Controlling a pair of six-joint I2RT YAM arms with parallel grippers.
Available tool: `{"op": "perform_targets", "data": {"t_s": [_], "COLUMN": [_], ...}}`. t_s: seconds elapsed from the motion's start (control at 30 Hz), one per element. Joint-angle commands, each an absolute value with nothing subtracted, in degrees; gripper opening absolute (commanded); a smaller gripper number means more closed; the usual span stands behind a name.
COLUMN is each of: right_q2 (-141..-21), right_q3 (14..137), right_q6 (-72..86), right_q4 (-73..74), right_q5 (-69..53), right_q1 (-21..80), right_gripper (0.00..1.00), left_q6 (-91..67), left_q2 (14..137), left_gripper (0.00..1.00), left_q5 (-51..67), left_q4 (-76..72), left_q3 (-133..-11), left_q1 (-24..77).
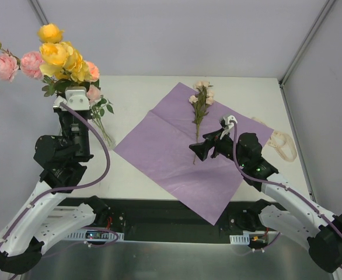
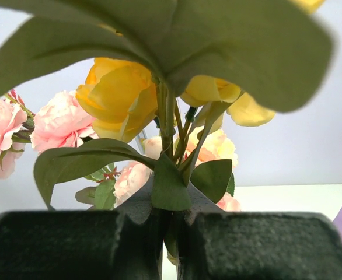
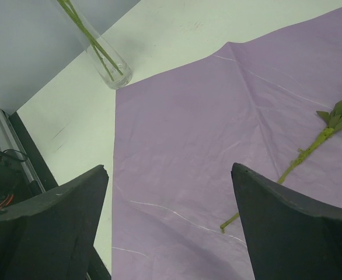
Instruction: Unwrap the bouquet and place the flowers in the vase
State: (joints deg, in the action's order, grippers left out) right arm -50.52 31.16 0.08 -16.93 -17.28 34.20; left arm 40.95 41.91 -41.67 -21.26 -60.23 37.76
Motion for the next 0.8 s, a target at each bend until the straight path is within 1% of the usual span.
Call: {"op": "perform_targets", "data": {"t_s": [0.0, 0.47, 0.77], "right_q2": [-49.57, -50.54, -51.33], "right_q3": [31.55, 31.64, 31.82], "right_q6": [1.23, 1.41, 1.76], "right_q4": [-19.69, -19.86, -20.21], "right_q5": [-18.37, -18.63, -18.99], "right_q1": [33.84, 33.84, 33.84], "right_gripper": [0.90, 0.90, 0.90], "left_q6": [39.38, 39.46, 41.40], "left_q2": [39.46, 37.89, 37.62], "left_gripper": [0.00, 0.00, 0.00], "left_q5": [-38.32, -31.56, -31.03], "left_q4": [-26.01, -19.42, -19.07], "left_q3": [-57.84, -56.08, -54.50], "left_q1": [37.18, 36.83, 36.65]}}
